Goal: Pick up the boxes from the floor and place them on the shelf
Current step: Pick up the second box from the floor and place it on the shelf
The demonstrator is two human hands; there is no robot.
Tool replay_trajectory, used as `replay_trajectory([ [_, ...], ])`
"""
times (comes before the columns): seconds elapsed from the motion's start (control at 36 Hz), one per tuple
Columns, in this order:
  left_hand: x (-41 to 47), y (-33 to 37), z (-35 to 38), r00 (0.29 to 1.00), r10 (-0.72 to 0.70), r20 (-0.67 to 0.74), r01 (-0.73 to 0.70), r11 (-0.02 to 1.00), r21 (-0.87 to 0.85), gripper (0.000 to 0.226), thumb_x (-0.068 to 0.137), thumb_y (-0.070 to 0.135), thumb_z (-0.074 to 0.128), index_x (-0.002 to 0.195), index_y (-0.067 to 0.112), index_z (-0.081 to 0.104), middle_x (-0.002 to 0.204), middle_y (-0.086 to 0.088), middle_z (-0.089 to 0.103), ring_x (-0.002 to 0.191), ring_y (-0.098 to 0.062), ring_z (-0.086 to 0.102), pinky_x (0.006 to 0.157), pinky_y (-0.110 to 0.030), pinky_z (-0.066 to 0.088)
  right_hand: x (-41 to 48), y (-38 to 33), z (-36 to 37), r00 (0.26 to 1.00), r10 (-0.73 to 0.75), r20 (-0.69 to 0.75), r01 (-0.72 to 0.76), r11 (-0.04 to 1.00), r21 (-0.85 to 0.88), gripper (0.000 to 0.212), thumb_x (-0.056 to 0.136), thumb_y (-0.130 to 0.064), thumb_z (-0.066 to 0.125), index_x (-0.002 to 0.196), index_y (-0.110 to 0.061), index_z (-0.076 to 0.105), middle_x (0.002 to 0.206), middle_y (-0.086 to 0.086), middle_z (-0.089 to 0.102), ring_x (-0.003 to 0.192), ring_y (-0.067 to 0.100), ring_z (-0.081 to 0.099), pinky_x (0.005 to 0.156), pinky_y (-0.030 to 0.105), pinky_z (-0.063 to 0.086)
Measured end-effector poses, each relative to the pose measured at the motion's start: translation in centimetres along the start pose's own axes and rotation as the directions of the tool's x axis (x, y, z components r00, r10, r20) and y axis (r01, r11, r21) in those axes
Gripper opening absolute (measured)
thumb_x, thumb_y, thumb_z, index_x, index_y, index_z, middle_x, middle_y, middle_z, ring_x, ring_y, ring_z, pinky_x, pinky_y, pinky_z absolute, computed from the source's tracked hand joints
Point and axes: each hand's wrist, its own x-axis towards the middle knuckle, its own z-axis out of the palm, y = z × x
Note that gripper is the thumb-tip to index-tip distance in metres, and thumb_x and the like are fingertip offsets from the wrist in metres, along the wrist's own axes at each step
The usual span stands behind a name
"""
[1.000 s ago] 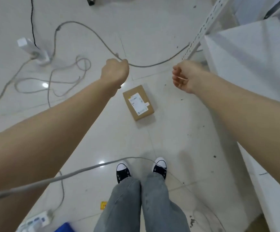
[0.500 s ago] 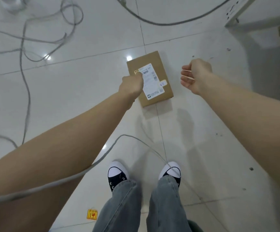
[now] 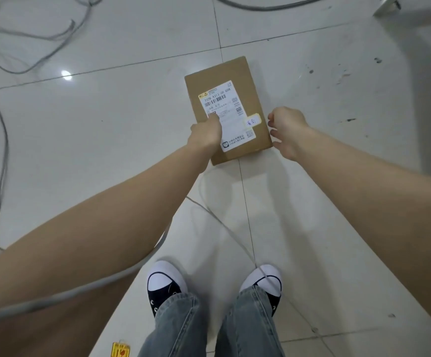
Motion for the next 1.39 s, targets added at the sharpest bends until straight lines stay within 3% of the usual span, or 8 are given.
replay_trajectory([
  [0.11,-0.3,0.1,0.5,1.000,-0.014,0.009,0.014,1.000,0.004,0.059,0.097,0.045,0.028,0.147,0.013,0.036,0.131,-0.004,0.056,0.099,-0.022,0.051,0.066,-0.030,0.035,-0.5,0.2,0.3,1.000,-0.006,0.021,0.007,0.999,-0.053,0.018,0.087,-0.010,0.036,0.076,-0.015,0.048,0.082,0.003,0.052,0.080,0.023,0.045,0.076,0.031,0.040],
  [0.39,-1.5,-1.9,0.1,0.996,-0.084,0.010,0.083,0.990,0.110,0.061,0.095,0.046,0.028,0.146,0.014,0.039,0.130,-0.005,0.059,0.088,-0.022,0.056,0.052,-0.028,0.032,-2.0,3.0,-0.6,0.986,0.099,0.134,-0.073,0.979,-0.190,0.027,0.096,-0.006,0.032,0.079,-0.010,0.051,0.070,0.003,0.055,0.060,0.018,0.054,0.057,0.025,0.044],
  [0.5,-1.3,-2.8,-0.2,0.994,-0.114,-0.008,0.114,0.985,0.127,0.065,0.092,0.049,0.027,0.145,0.014,0.040,0.134,-0.008,0.056,0.113,-0.030,0.054,0.075,-0.036,0.036,-2.5,4.2,-0.4,0.968,0.170,0.183,-0.125,0.964,-0.233,0.017,0.095,-0.012,0.038,0.095,-0.012,0.055,0.070,0.002,0.052,0.079,0.025,0.053,0.095,0.039,0.047],
  [0.61,-0.9,-3.4,-0.4,0.993,-0.121,-0.011,0.122,0.985,0.123,0.065,0.092,0.049,0.024,0.144,0.013,0.040,0.132,-0.009,0.056,0.115,-0.031,0.052,0.070,-0.035,0.035,-2.5,4.7,-0.1,0.965,0.192,0.177,-0.160,0.970,-0.181,0.021,0.094,-0.009,0.035,0.098,-0.013,0.055,0.070,0.001,0.050,0.061,0.021,0.045,0.100,0.045,0.042],
  [0.81,-1.4,-3.2,-0.6,0.995,-0.087,0.043,0.083,0.992,0.091,0.051,0.096,0.042,0.022,0.119,0.016,0.059,0.112,-0.007,0.066,0.096,-0.026,0.062,0.079,-0.035,0.047,-2.8,5.3,0.1,0.959,0.195,0.205,-0.201,0.980,0.011,0.039,0.090,0.001,0.028,0.108,-0.010,0.061,0.074,0.004,0.062,0.061,0.022,0.060,0.055,0.033,0.053],
  [1.03,-4.1,-1.7,-1.7,0.997,-0.046,0.058,0.040,0.994,0.103,0.043,0.100,0.039,0.022,0.104,0.018,0.059,0.095,-0.004,0.063,0.076,-0.020,0.057,0.062,-0.030,0.043,-5.5,4.8,-0.8,0.954,0.204,0.219,-0.224,0.972,0.072,0.036,0.090,0.001,0.031,0.102,-0.012,0.062,0.069,0.003,0.061,0.062,0.022,0.059,0.056,0.033,0.053],
  [1.31,-11.5,1.5,-5.0,0.998,-0.059,0.007,0.057,0.987,0.147,0.068,0.082,0.052,0.025,0.132,0.015,0.054,0.122,-0.008,0.063,0.108,-0.030,0.060,0.088,-0.043,0.050,-12.4,1.7,-2.7,0.960,0.177,0.217,-0.197,0.978,0.073,0.044,0.087,-0.003,0.035,0.117,-0.011,0.066,0.084,0.002,0.066,0.069,0.021,0.060,0.070,0.035,0.053],
  [1.39,-14.7,4.0,-6.0,1.000,-0.027,0.007,0.025,0.988,0.152,0.067,0.086,0.053,0.025,0.135,0.016,0.051,0.122,-0.008,0.063,0.105,-0.030,0.061,0.074,-0.037,0.049,-15.3,-0.3,-3.8,0.962,0.154,0.225,-0.180,0.978,0.101,0.043,0.088,-0.004,0.035,0.118,-0.012,0.065,0.085,0.002,0.068,0.069,0.020,0.062,0.068,0.034,0.054],
])
